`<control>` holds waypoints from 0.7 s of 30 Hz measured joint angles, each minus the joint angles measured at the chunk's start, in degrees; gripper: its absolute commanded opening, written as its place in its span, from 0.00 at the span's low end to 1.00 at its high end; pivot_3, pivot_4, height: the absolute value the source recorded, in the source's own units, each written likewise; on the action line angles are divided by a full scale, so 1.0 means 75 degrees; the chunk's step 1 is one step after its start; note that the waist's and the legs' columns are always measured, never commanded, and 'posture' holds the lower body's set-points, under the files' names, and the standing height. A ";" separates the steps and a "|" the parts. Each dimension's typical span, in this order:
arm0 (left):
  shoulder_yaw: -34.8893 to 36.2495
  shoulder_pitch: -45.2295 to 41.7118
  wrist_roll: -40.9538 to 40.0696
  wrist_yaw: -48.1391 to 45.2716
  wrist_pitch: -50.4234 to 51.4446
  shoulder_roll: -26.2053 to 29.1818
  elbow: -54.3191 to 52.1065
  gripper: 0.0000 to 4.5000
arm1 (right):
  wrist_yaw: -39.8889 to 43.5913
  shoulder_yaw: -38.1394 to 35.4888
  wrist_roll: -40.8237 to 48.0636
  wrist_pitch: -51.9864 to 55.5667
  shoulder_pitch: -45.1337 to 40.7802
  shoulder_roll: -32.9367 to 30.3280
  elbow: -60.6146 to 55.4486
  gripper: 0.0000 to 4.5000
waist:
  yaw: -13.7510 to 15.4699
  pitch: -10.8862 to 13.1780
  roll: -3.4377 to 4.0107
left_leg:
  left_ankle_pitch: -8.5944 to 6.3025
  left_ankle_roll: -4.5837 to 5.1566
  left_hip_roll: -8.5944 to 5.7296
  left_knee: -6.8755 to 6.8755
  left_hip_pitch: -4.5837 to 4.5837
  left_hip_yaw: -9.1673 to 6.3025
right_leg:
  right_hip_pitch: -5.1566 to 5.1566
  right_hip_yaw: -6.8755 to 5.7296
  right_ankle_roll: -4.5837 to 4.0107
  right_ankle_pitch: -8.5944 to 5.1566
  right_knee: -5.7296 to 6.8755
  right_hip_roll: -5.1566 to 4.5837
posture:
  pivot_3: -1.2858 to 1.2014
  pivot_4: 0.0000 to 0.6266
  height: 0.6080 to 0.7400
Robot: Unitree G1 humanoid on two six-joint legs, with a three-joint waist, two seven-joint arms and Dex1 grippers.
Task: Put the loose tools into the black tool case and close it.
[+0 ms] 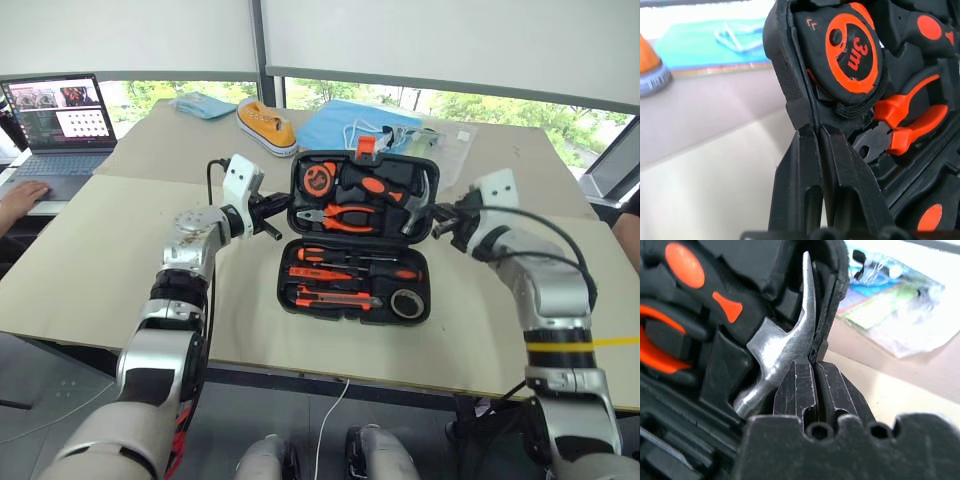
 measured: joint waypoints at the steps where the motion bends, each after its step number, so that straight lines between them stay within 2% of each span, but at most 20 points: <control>1: -0.0050 0.0133 0.0083 0.0031 -0.0204 0.0004 -0.0048 0.00 | 0.0013 0.0038 -0.0045 -0.0202 0.0203 -0.0006 -0.0084 0.01 | 0.0000 0.0000 0.0000 | 0.0000 0.0000 -0.0001 -0.0005 0.0002 0.0002 | 0.0000 0.0001 0.0002 -0.0002 -0.0001 0.0001 | 0.52 0.24 0.84; 5: -0.0315 0.0978 0.0529 0.0577 -0.1581 0.0063 -0.0785 0.00 | 0.0058 0.0210 -0.0602 -0.1943 0.1301 -0.0147 -0.0579 0.01 | -0.0002 -0.0002 0.0000 | 0.0000 -0.0001 0.0002 -0.0048 0.0056 0.0002 | 0.0049 0.0008 0.0005 -0.0005 -0.0036 0.0013 | 0.52 0.24 0.84; 8: -0.0374 0.1647 0.0725 0.0936 -0.2125 0.0100 -0.1431 0.00 | -0.0042 0.0414 -0.1312 -0.3586 0.2022 -0.0382 -0.0684 0.01 | 0.0001 -0.0002 -0.0001 | -0.0001 -0.0002 0.0001 -0.0052 0.0113 0.0014 | 0.0089 0.0031 0.0068 -0.0045 -0.0051 0.0004 | 0.52 0.24 0.84; 10: -0.0370 0.2146 0.0719 0.1079 -0.2133 0.0142 -0.1930 0.15 | -0.0078 0.0522 -0.1689 -0.4485 0.2490 -0.0523 -0.0714 0.00 | -0.0009 -0.0002 -0.0002 | -0.0004 -0.0005 0.0009 -0.0054 0.0182 0.0014 | 0.0155 0.0051 0.0069 -0.0053 -0.0051 -0.0003 | 0.52 0.24 0.84; 11: -0.0352 0.2409 0.0705 0.1155 -0.2005 0.0194 -0.2172 0.21 | -0.0073 0.0554 -0.1812 -0.4807 0.2739 -0.0542 -0.0742 0.08 | -0.0014 -0.0001 -0.0004 | -0.0005 -0.0007 0.0016 -0.0053 0.0220 0.0011 | 0.0183 0.0061 0.0065 -0.0059 -0.0049 -0.0006 | 0.52 0.24 0.84; 14: -0.0265 0.3201 0.0516 0.1176 -0.1357 0.0497 -0.3170 0.44 | 0.0154 0.0533 -0.1717 -0.4981 0.3409 -0.0641 -0.1088 0.29 | -0.0020 0.0000 -0.0005 | -0.0004 -0.0009 0.0022 -0.0057 0.0229 0.0005 | 0.0176 0.0079 0.0062 -0.0060 -0.0024 -0.0063 | 0.52 0.24 0.84; 18: 0.0632 0.4268 -0.0667 0.0709 0.1064 0.1768 -0.4759 0.75 | 0.1237 -0.0194 -0.0415 -0.3730 0.4723 -0.1571 -0.2580 0.60 | -0.0038 0.0008 -0.0012 | 0.0004 -0.0020 0.0034 -0.0050 0.0226 -0.0005 | 0.0163 0.0079 0.0058 -0.0062 0.0006 -0.0066 | 0.52 0.24 0.84; 21: 0.1204 0.4514 -0.1728 -0.0341 0.2734 0.3107 -0.5359 0.75 | 0.2484 -0.1086 0.1062 -0.2464 0.5965 -0.2700 -0.3875 0.60 | 0.0038 0.0002 -0.0014 | -0.0001 -0.0015 0.0037 -0.0059 0.0241 -0.0026 | 0.0186 0.0059 0.0037 -0.0076 -0.0004 -0.0069 | 0.52 0.24 0.84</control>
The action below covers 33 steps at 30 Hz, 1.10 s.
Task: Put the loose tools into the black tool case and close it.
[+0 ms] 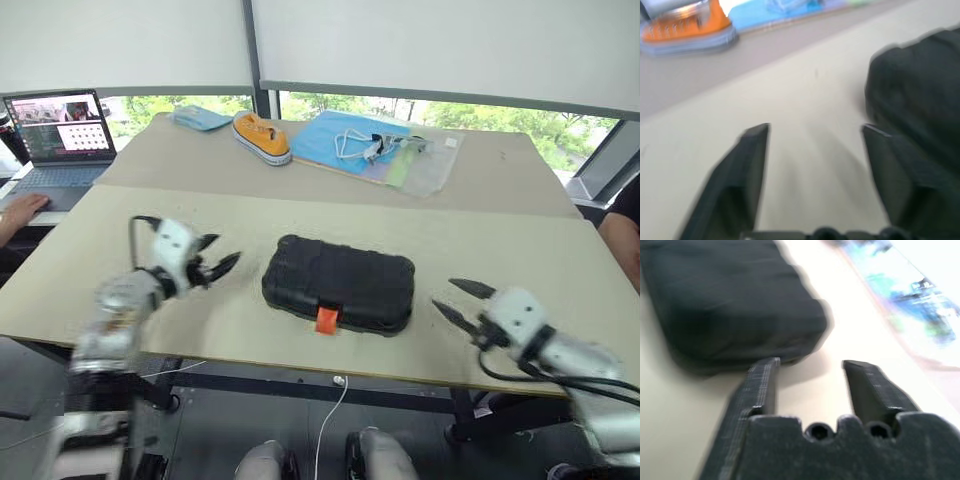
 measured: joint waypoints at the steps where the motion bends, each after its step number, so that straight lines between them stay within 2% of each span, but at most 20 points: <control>1: 0.0111 -0.0002 -0.0126 -0.0240 0.0282 0.0287 0.0010 0.75 | 0.0339 -0.0100 0.0334 0.0309 0.0287 -0.0245 -0.0267 0.60 | 0.0036 -0.0004 -0.0004 | -0.0003 0.0004 0.0000 -0.0001 0.0002 -0.0008 | 0.0006 -0.0007 -0.0001 -0.0001 -0.0010 0.0002 | 0.52 0.24 0.84; 2: 0.0093 -0.0250 -0.0153 -0.0412 0.0369 0.0349 0.0241 0.76 | 0.0633 -0.0175 0.0650 0.0581 0.0501 -0.0302 -0.0474 0.54 | 0.0105 -0.0013 -0.0009 | -0.0013 -0.0007 0.0000 0.0002 0.0005 -0.0013 | 0.0015 -0.0015 0.0000 0.0000 -0.0018 -0.0001 | 0.52 0.24 0.84; 3: -0.0107 -0.0621 -0.0058 -0.0489 0.0319 0.0317 0.0630 0.69 | 0.0890 -0.0130 0.0884 0.0833 0.0569 -0.0460 -0.0677 0.47 | 0.0188 -0.0013 -0.0008 | -0.0039 -0.0004 -0.0015 0.0005 0.0001 -0.0015 | 0.0015 -0.0016 0.0005 0.0003 -0.0017 -0.0007 | 0.52 0.24 0.84; 4: -0.0312 -0.0926 0.0093 -0.0544 0.0156 0.0273 0.0970 0.63 | 0.1009 -0.0120 0.1015 0.0978 0.0584 -0.0510 -0.0777 0.45 | 0.0242 -0.0014 -0.0008 | -0.0064 0.0002 -0.0021 0.0005 -0.0008 -0.0014 | 0.0011 -0.0017 0.0018 0.0011 -0.0024 -0.0013 | 0.52 0.24 0.84; 5: -0.0669 -0.1465 0.0408 -0.0594 -0.0207 0.0124 0.1591 0.61 | 0.1132 -0.0043 0.1089 0.1102 0.0576 -0.0573 -0.0854 0.37 | 0.0302 -0.0016 -0.0015 | -0.0066 0.0006 -0.0024 0.0014 -0.0014 -0.0016 | 0.0014 -0.0017 0.0021 0.0013 -0.0024 -0.0013 | 0.52 0.24 0.84; 6: -0.1091 -0.2200 0.0823 -0.0642 -0.0730 -0.0149 0.2458 0.52 | 0.1207 0.0184 0.1051 0.1158 0.0476 -0.0625 -0.0848 0.29 | 0.0382 -0.0020 -0.0029 | -0.0063 0.0005 -0.0032 0.0028 -0.0025 -0.0018 | 0.0016 -0.0025 0.0026 0.0016 -0.0026 0.0001 | 0.52 0.24 0.84; 7: -0.1306 -0.2509 0.1021 -0.0664 -0.1021 -0.0292 0.2747 0.43 | 0.1254 0.0365 0.1029 0.1176 0.0367 -0.0631 -0.0863 0.20 | 0.0397 -0.0022 -0.0037 | -0.0053 -0.0008 -0.0032 0.0036 -0.0053 -0.0019 | 0.0003 -0.0030 0.0033 0.0023 -0.0032 0.0004 | 0.52 0.24 0.84; 9: -0.1811 -0.3321 0.1521 -0.0780 -0.1886 -0.0767 0.3831 0.29 | 0.1315 0.0788 0.0769 0.1191 0.0147 -0.0628 -0.0823 0.07 | 0.0388 -0.0025 -0.0040 | -0.0031 0.0073 -0.0038 0.0062 -0.0085 -0.0014 | -0.0009 -0.0023 0.0033 0.0026 -0.0036 0.0000 | 0.52 0.24 0.84; 10: -0.2021 -0.3788 0.1758 -0.0787 -0.2323 -0.1084 0.4516 0.19 | 0.1315 0.1088 0.0614 0.1204 -0.0061 -0.0605 -0.0750 0.00 | 0.0378 -0.0025 -0.0041 | -0.0033 0.0079 -0.0036 0.0079 -0.0109 -0.0014 | -0.0020 -0.0024 0.0034 0.0026 -0.0042 0.0001 | 0.52 0.24 0.84; 12: -0.2433 -0.4586 0.2185 -0.0698 -0.3047 -0.1769 0.5679 0.03 | 0.1307 0.1642 0.0315 0.1217 -0.0603 -0.0459 -0.0560 0.00 | 0.0356 -0.0025 -0.0045 | -0.0052 0.0101 -0.0037 0.0123 -0.0141 -0.0011 | -0.0033 -0.0030 0.0043 0.0021 -0.0041 0.0034 | 0.52 0.24 0.84; 15: -0.2820 -0.5401 0.2684 -0.0649 -0.4038 -0.2700 0.7056 0.01 | 0.1284 0.2400 -0.0207 0.1218 -0.1389 -0.0202 -0.0240 0.00 | 0.0305 -0.0019 -0.0054 | -0.0057 0.0109 -0.0056 0.0126 -0.0157 0.0000 | -0.0033 -0.0049 0.0044 0.0024 -0.0059 0.0031 | 0.52 0.24 0.84; 17: -0.3114 -0.5647 0.3100 -0.0535 -0.4628 -0.3045 0.7681 0.01 | 0.1240 0.2750 -0.0456 0.1297 -0.1765 -0.0104 -0.0085 0.00 | 0.0238 -0.0019 -0.0054 | -0.0058 0.0108 -0.0057 0.0124 -0.0159 0.0000 | -0.0033 -0.0050 0.0045 0.0023 -0.0065 0.0027 | 0.52 0.24 0.84; 22: -0.3335 -0.5879 0.3636 -0.0810 -0.5543 -0.2891 0.8380 0.01 | 0.1068 0.2903 -0.0790 0.1559 -0.2192 0.0037 0.0320 0.00 | 0.0158 -0.0017 -0.0056 | -0.0059 0.0105 -0.0044 0.0117 -0.0161 -0.0009 | -0.0031 -0.0055 0.0072 0.0007 -0.0077 0.0026 | 0.52 0.24 0.84; 28: -0.3327 -0.5535 0.3358 -0.3673 -0.5623 -0.2564 0.7856 0.01 | 0.0420 0.2718 -0.1460 0.1622 -0.2911 0.0140 0.1788 0.00 | 0.0154 -0.0019 -0.0044 | -0.0061 0.0105 -0.0053 0.0142 -0.0155 -0.0002 | -0.0031 -0.0056 0.0099 0.0000 -0.0031 -0.0060 | 0.52 0.24 0.84; 33: -0.3060 -0.5014 0.2712 -0.4569 -0.4359 -0.2531 0.6594 0.01 | 0.0305 0.2338 -0.1545 0.1788 -0.2773 0.0133 0.1848 0.00 | 0.0175 -0.0019 -0.0044 | -0.0059 0.0107 -0.0043 0.0153 -0.0204 -0.0018 | -0.0069 -0.0062 0.0081 0.0006 -0.0017 -0.0050 | 0.52 0.24 0.84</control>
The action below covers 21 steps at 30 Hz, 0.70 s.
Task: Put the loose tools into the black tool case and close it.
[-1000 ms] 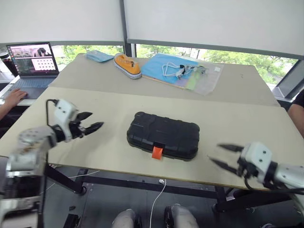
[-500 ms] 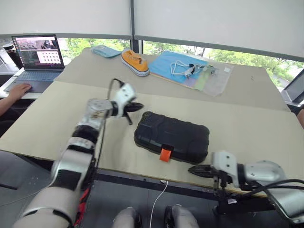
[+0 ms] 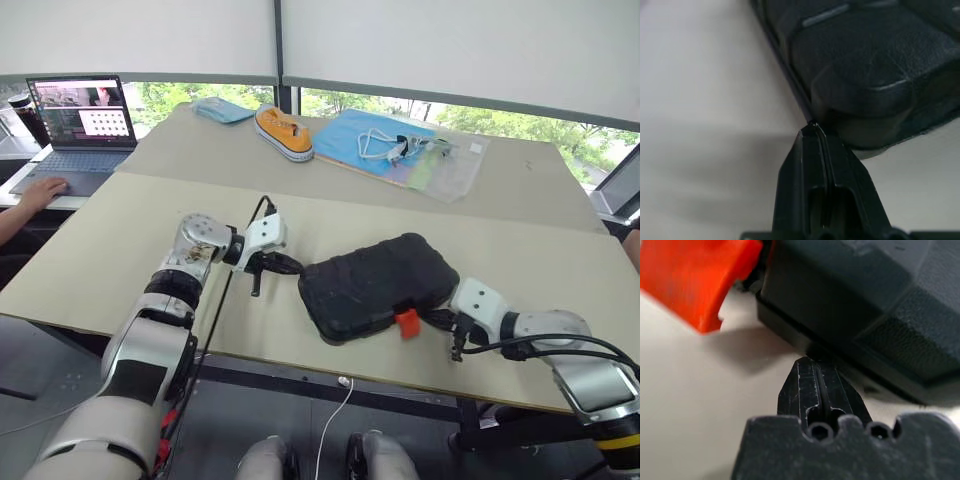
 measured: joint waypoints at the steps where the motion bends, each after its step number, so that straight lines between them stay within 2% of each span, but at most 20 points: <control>1: 0.0080 0.0063 -0.0236 -0.0166 0.0533 0.0002 -0.0473 0.01 | 0.0031 -0.0157 0.0185 0.0148 0.0119 0.0000 -0.0163 0.00 | -0.0011 0.0000 0.0000 | 0.0001 0.0000 0.0000 0.0008 -0.0011 0.0003 | -0.0010 -0.0005 -0.0031 0.0018 0.0010 0.0022 | 0.52 0.24 0.84; 4: 0.0159 0.0146 -0.0885 -0.0650 0.1972 0.0113 -0.1823 0.01 | 0.0236 -0.0773 0.0869 0.0579 0.0474 -0.0010 -0.0975 0.00 | -0.0043 0.0001 0.0001 | 0.0001 0.0000 0.0002 0.0008 -0.0009 0.0004 | -0.0010 -0.0005 -0.0024 0.0014 0.0013 0.0046 | 0.52 0.24 0.84; 8: 0.0008 0.0706 -0.1179 -0.0721 0.2778 0.0166 -0.3567 0.01 | 0.0475 -0.1510 0.1643 0.1242 0.1133 -0.0204 -0.1983 0.00 | -0.0047 -0.0002 0.0008 | -0.0001 -0.0001 0.0005 -0.0001 0.0059 -0.0001 | 0.0057 0.0002 0.0014 -0.0010 -0.0002 0.0039 | 0.52 0.24 0.84; 12: -0.0615 0.1294 -0.0757 -0.0135 0.2306 -0.0228 -0.3819 0.01 | 0.0489 -0.1541 0.1869 0.1481 0.1286 -0.0243 -0.2447 0.00 | -0.0021 -0.0001 0.0006 | -0.0013 0.0017 0.0005 -0.0001 0.0068 0.0000 | 0.0064 0.0021 0.0027 -0.0002 -0.0008 0.0004 | 0.52 0.24 0.84; 15: -0.0811 0.1245 -0.0525 0.0220 0.1831 -0.0322 -0.3813 0.01 | 0.0431 -0.1393 0.1916 0.1549 0.1219 -0.0226 -0.2474 0.00 | -0.0012 -0.0006 0.0014 | -0.0017 0.0023 0.0007 0.0000 0.0083 -0.0003 | 0.0073 0.0030 0.0023 0.0007 -0.0007 0.0000 | 0.52 0.24 0.84; 21: -0.1078 0.1249 -0.0353 0.0449 0.1216 -0.0349 -0.3809 0.01 | 0.0091 -0.0490 0.1378 0.1497 0.0759 0.0024 -0.1990 0.00 | -0.0018 -0.0018 0.0031 | -0.0016 0.0024 0.0009 -0.0001 0.0084 0.0001 | 0.0070 0.0033 0.0013 0.0004 -0.0002 0.0007 | 0.52 0.24 0.84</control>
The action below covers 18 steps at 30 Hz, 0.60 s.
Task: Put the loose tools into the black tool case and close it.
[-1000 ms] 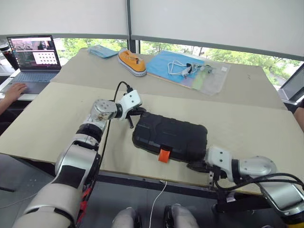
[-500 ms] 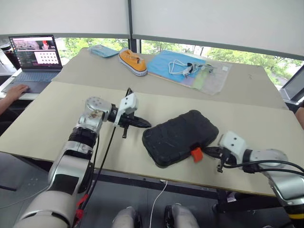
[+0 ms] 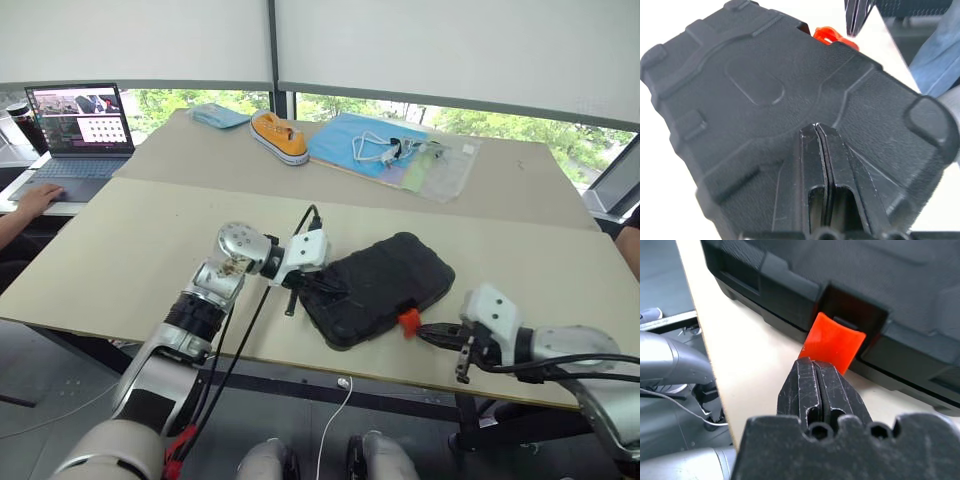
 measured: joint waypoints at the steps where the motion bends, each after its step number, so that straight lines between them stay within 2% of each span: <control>1: -0.0007 0.0002 -0.0001 0.0000 0.0002 0.0002 -0.0011 0.01 | -0.0077 0.0125 -0.0101 -0.0031 -0.0084 0.0087 0.0155 0.00 | 0.0000 0.0000 0.0001 | 0.0000 0.0000 0.0000 0.0000 -0.0001 0.0002 | 0.0000 0.0000 0.0000 0.0000 0.0000 0.0000 | 0.52 0.24 0.84; 11: -0.0120 0.0010 0.0061 0.0108 -0.0297 0.0007 -0.0069 0.01 | -0.0575 0.0561 -0.0660 -0.0272 -0.0248 0.0893 0.0826 0.00 | -0.0017 -0.0003 0.0004 | 0.0000 -0.0001 0.0002 -0.0001 -0.0001 0.0005 | -0.0001 0.0001 -0.0002 -0.0002 -0.0001 0.0002 | 0.52 0.24 0.84; 18: -0.0459 -0.0282 0.0517 0.0390 -0.1723 -0.0062 0.0424 0.01 | -0.0784 0.0407 -0.0635 -0.0257 -0.0110 0.1067 0.0664 0.00 | -0.0040 -0.0005 0.0008 | 0.0002 -0.0003 0.0002 -0.0001 0.0002 0.0005 | 0.0000 0.0002 -0.0002 -0.0002 0.0003 -0.0001 | 0.52 0.24 0.84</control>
